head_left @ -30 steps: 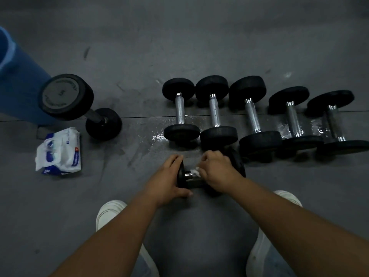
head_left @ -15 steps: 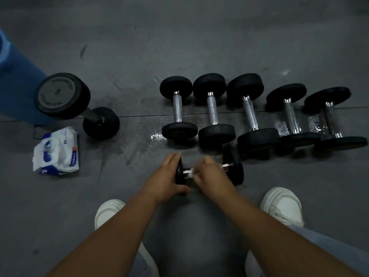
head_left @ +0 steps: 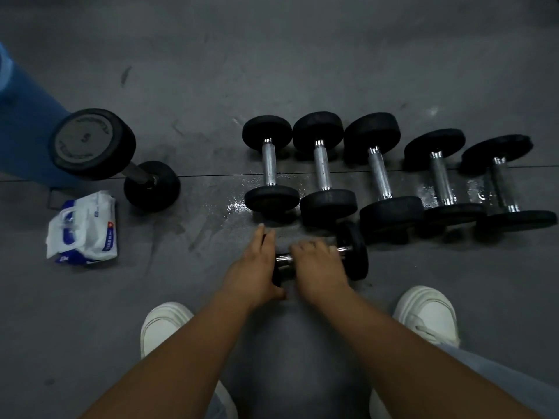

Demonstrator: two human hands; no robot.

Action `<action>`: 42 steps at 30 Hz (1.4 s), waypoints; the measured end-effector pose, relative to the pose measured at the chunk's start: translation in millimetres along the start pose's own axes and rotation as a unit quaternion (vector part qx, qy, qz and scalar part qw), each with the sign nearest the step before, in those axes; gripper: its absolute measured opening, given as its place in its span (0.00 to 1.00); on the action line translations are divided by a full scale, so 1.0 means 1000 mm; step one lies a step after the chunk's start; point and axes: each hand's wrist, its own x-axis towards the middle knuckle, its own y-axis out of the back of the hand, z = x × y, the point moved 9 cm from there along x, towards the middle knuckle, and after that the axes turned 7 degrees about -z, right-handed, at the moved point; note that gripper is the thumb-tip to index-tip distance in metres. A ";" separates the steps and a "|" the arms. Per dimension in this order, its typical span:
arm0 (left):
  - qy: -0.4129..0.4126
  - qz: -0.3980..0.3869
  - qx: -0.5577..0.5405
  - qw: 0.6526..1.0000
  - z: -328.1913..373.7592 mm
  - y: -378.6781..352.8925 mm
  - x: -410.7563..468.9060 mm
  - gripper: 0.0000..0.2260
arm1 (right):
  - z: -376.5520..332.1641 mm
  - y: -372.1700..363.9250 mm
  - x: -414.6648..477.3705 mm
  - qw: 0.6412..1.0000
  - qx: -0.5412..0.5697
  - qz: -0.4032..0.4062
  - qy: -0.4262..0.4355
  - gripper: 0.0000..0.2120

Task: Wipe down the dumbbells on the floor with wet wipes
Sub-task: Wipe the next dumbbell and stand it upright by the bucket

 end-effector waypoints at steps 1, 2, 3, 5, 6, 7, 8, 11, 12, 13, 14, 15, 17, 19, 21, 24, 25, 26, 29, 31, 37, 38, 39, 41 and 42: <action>0.004 0.011 0.023 1.000 0.002 0.001 0.000 0.56 | 0.009 0.000 0.003 1.000 -0.018 -0.012 -0.012 0.14; 0.006 0.021 0.039 0.999 0.003 0.002 -0.001 0.55 | 0.019 0.000 0.007 0.998 -0.040 -0.031 -0.028 0.13; 0.004 0.027 0.048 0.998 0.004 0.004 -0.001 0.53 | 0.028 0.001 0.011 0.997 -0.061 -0.044 -0.035 0.13; -0.015 0.034 0.064 0.997 0.008 0.009 0.000 0.46 | 0.030 0.001 0.017 0.993 -0.080 -0.085 -0.010 0.13; -0.025 0.031 0.072 0.997 0.008 0.012 0.003 0.43 | 0.029 -0.003 0.020 0.990 -0.077 -0.121 0.009 0.15; -0.033 0.021 0.072 0.997 0.006 0.014 0.005 0.41 | 0.028 -0.008 0.022 0.985 -0.070 -0.155 0.029 0.16; -0.037 0.006 0.060 0.997 0.005 0.015 0.008 0.41 | 0.029 -0.014 0.021 0.981 -0.064 -0.181 0.038 0.17; -0.038 -0.022 0.012 0.999 0.003 0.019 0.014 0.42 | 0.032 -0.017 0.018 0.981 -0.040 -0.187 0.040 0.19; -0.039 -0.030 0.005 0.999 0.004 0.018 0.014 0.44 | 0.031 -0.013 0.018 0.984 -0.014 -0.175 0.039 0.19; -0.042 -0.029 -0.004 0.999 0.005 0.018 0.013 0.46 | 0.032 -0.007 0.018 0.987 0.023 -0.156 0.033 0.18; -0.047 -0.014 -0.013 0.999 0.006 0.020 0.011 0.46 | 0.036 -0.001 0.020 0.989 0.074 -0.129 0.018 0.18; -0.056 0.016 -0.016 0.998 0.008 0.023 0.008 0.43 | 0.042 0.006 0.019 0.988 0.125 -0.092 -0.006 0.16; -0.063 0.063 -0.015 0.996 0.010 0.025 -0.001 0.38 | 0.054 0.015 0.006 0.976 0.201 -0.002 -0.087 0.12; -0.053 0.047 0.006 0.997 0.009 0.013 -0.007 0.45 | 0.047 0.012 -0.016 0.969 0.188 0.062 -0.144 0.10; -0.036 0.033 0.067 0.997 0.007 0.001 -0.010 0.54 | 0.012 0.010 -0.021 0.984 0.147 0.085 -0.052 0.10; -0.034 0.069 0.116 0.990 0.010 0.003 -0.011 0.53 | 0.005 0.007 -0.009 0.988 0.130 0.072 0.044 0.10; -0.032 0.078 0.116 0.990 0.011 0.005 -0.009 0.53 | 0.022 0.013 -0.009 0.982 0.158 0.105 -0.010 0.10; -0.029 0.086 0.112 0.990 0.010 0.008 -0.006 0.52 | 0.038 0.013 -0.010 0.971 0.185 0.129 -0.073 0.11; -0.029 0.085 0.095 0.991 0.009 0.011 0.003 0.52 | 0.012 0.006 -0.011 0.981 0.158 0.111 -0.009 0.13; -0.028 0.072 0.096 0.992 0.008 0.011 0.006 0.52 | 0.003 0.008 -0.007 0.979 0.162 0.107 0.065 0.12; 0.006 0.060 0.150 0.987 0.010 0.013 0.004 0.56 | 0.037 0.001 0.003 0.995 0.006 0.020 -0.094 0.14; 0.007 0.064 0.171 0.983 0.011 0.013 0.002 0.55 | 0.035 0.002 0.007 0.996 0.003 -0.005 -0.089 0.13; 0.007 0.066 0.189 0.980 0.013 0.013 0.001 0.54 | 0.033 0.003 0.014 0.997 -0.014 -0.035 -0.075 0.14; 0.008 0.055 0.200 0.978 0.010 0.012 0.000 0.52 | 0.032 0.003 0.025 0.993 -0.052 -0.107 -0.024 0.15; 0.007 0.039 0.196 0.980 0.009 0.013 0.000 0.53 | 0.032 0.002 0.026 0.987 -0.069 -0.147 0.002 0.16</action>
